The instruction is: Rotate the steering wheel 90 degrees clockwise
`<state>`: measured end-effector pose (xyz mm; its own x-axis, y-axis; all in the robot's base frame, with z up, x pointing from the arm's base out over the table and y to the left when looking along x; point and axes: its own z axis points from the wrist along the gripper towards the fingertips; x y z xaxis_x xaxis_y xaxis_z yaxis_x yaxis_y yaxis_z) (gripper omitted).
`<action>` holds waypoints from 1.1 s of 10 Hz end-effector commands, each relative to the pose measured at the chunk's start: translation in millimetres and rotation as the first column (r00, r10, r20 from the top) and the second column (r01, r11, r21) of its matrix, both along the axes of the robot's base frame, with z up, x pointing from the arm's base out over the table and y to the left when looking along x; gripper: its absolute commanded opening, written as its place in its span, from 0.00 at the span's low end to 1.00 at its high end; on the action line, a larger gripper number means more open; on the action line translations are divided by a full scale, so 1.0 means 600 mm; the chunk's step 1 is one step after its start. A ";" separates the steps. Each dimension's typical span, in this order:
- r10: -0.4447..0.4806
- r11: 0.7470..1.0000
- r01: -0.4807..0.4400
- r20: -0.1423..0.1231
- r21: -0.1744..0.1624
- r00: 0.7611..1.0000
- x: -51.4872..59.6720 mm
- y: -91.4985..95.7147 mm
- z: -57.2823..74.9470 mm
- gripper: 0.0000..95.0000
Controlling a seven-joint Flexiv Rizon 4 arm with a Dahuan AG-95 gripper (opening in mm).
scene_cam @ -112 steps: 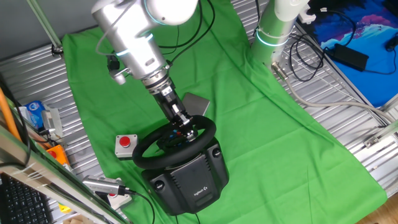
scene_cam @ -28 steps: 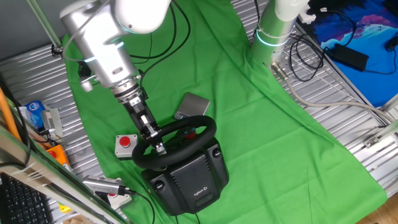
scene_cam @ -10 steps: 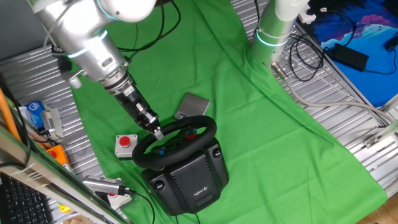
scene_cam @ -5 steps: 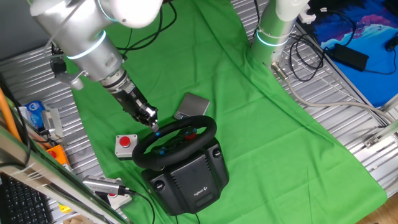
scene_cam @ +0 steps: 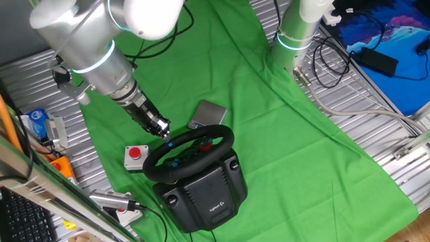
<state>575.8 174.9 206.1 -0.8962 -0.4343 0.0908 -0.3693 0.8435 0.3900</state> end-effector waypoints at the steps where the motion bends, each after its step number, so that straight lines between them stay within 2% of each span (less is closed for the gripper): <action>1: -0.113 0.993 0.113 0.001 -0.041 0.994 -0.002 -0.001 0.000 0.00; 3: -0.140 0.986 0.141 0.018 -0.088 0.990 -0.002 -0.001 0.000 0.00; 5: -0.150 0.983 0.153 0.032 -0.105 0.988 -0.002 -0.001 0.000 0.00; 9: -0.149 0.984 0.152 0.039 -0.091 0.988 -0.005 -0.008 0.001 0.00; 10: -0.148 0.985 0.150 0.041 -0.080 0.988 -0.006 -0.015 0.003 0.00; 11: -0.137 0.988 0.140 0.042 -0.066 0.990 -0.008 -0.040 0.004 0.00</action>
